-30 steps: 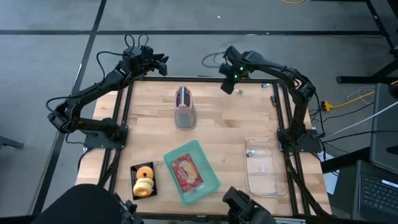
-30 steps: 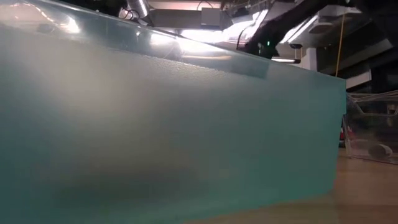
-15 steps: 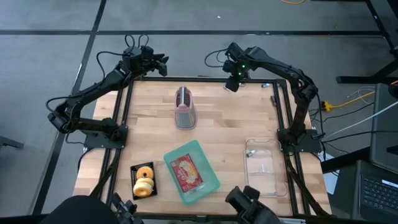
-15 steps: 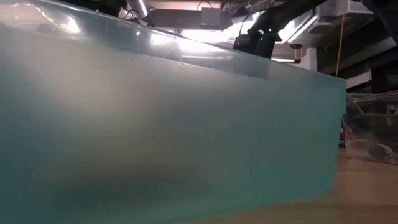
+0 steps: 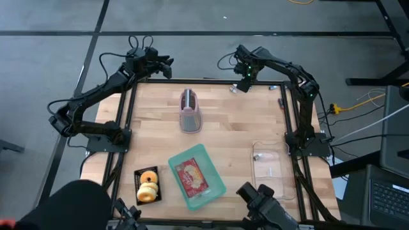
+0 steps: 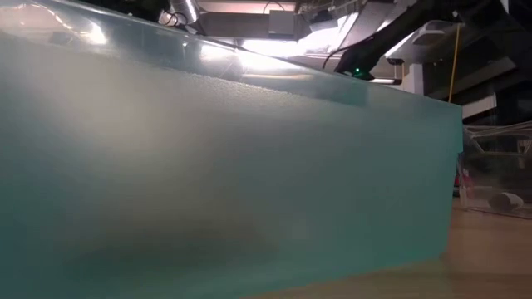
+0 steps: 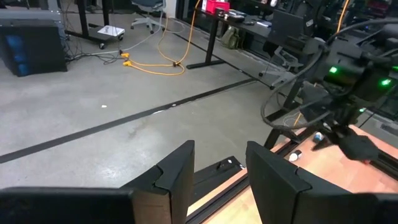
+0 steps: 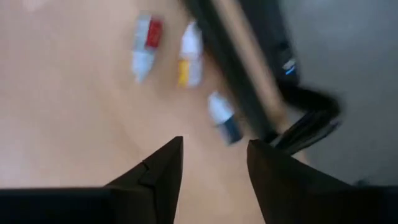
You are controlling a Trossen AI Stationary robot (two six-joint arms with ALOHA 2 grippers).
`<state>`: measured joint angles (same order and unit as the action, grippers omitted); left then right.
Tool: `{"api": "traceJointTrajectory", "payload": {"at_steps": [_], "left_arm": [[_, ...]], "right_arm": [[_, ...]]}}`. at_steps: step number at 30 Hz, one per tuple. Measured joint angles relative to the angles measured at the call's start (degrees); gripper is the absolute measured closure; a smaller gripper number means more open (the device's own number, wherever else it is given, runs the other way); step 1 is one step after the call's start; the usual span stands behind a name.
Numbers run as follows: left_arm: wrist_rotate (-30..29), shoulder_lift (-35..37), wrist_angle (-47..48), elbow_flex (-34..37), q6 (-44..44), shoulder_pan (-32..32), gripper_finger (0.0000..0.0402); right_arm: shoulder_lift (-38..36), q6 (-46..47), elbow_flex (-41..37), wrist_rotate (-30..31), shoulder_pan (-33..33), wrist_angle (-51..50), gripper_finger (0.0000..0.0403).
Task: Pick & Place Food Item
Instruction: Put the red food coloring bottle into the transparent bin
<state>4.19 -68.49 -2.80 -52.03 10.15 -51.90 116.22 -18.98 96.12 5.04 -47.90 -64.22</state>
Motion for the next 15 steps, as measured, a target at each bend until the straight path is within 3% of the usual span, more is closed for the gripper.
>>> {"api": "traceJointTrajectory", "payload": {"at_steps": [8,15], "left_arm": [[0.0,0.0,0.0,0.0,0.0,0.0,0.0261],[-0.6,0.0,0.0,0.0,-0.4,0.0,0.0261]], "right_arm": [[-3.1,2.1,-0.1,-0.8,1.7,-3.3,0.0241],[-4.3,15.3,0.0,-11.0,3.8,-0.7,0.0241]]}}
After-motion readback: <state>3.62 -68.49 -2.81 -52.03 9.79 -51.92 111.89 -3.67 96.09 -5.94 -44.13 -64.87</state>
